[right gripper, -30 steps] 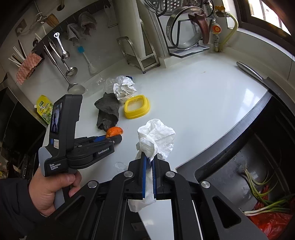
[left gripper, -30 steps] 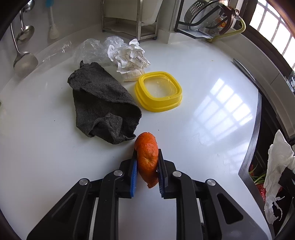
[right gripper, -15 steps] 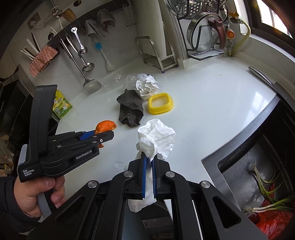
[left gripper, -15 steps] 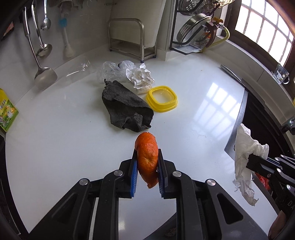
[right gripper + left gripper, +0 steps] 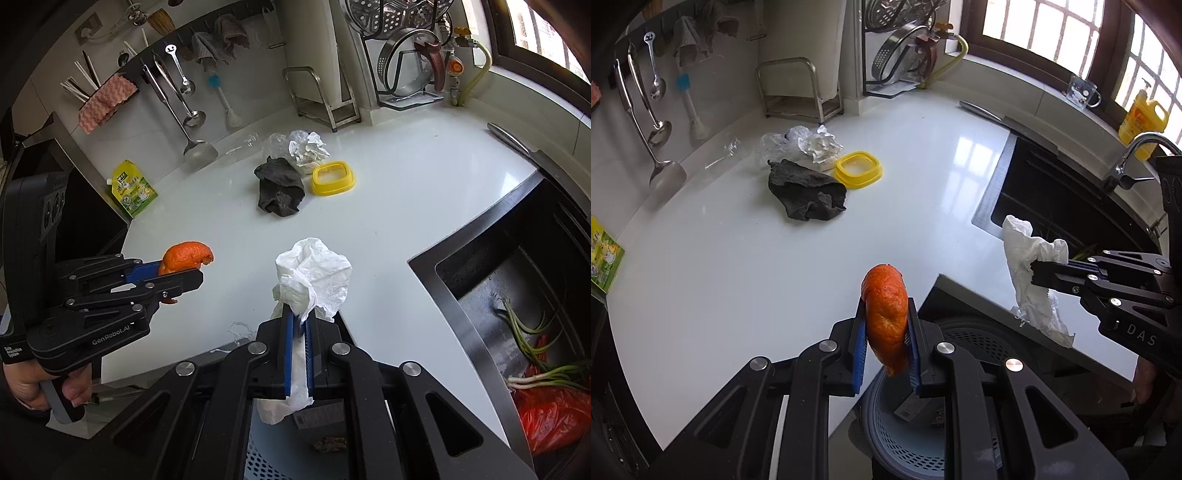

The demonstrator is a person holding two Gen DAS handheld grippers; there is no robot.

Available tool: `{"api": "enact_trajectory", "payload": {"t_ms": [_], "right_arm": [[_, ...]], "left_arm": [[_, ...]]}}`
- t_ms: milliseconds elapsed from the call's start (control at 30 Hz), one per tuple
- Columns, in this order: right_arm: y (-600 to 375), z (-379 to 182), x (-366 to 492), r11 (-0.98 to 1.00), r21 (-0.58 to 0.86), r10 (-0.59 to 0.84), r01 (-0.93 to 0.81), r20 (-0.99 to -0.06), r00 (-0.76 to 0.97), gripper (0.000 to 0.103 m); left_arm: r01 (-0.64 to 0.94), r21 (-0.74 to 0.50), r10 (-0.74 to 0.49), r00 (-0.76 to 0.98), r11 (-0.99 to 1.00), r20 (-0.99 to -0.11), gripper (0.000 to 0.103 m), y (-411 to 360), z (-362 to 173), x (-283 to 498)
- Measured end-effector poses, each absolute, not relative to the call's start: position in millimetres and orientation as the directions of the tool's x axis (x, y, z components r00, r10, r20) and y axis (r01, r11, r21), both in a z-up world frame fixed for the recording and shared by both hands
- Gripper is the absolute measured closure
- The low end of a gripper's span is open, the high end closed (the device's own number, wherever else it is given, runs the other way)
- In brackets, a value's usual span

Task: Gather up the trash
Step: 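Carry the orange and tissue over the blue basket with both grippers, then open both grippers to drop the orange and tissue into the basket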

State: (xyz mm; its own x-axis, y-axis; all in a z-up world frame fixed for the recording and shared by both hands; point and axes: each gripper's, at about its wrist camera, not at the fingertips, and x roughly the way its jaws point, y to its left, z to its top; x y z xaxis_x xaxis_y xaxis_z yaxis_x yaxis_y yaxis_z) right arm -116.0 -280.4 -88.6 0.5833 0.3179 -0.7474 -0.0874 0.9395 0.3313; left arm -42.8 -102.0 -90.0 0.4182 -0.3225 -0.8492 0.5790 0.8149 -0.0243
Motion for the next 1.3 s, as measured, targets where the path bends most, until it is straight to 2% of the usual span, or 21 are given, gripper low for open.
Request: {"api": "enact_trajectory", "payload": {"t_ms": [233, 700, 1300], "right_arm": [[-275.0, -101.9, -152.2, 0.95, 0.298, 0.298, -0.091, -0.789, 0.537, 0.098], [-265.4, -141.0, -189.5, 0.958, 0.273, 0.28, -0.082, -0.85, 0.446, 0.098], [-265.1, -181.0, -201.4, 0.958, 0.27, 0.285, -0.093, -0.892, 0.351, 0.098]], "left_arm": [[0.671, -0.046, -0.36, 0.338, 0.74, -0.869, 0.085, -103.9, -96.3, -79.3], [0.752, -0.025, -0.302, 0.234, 0.659, -0.924, 0.084, -122.5, -150.4, -107.2], [0.76, -0.049, -0.255, 0.156, 0.648, -0.954, 0.084, -135.4, -192.9, -122.0]]}}
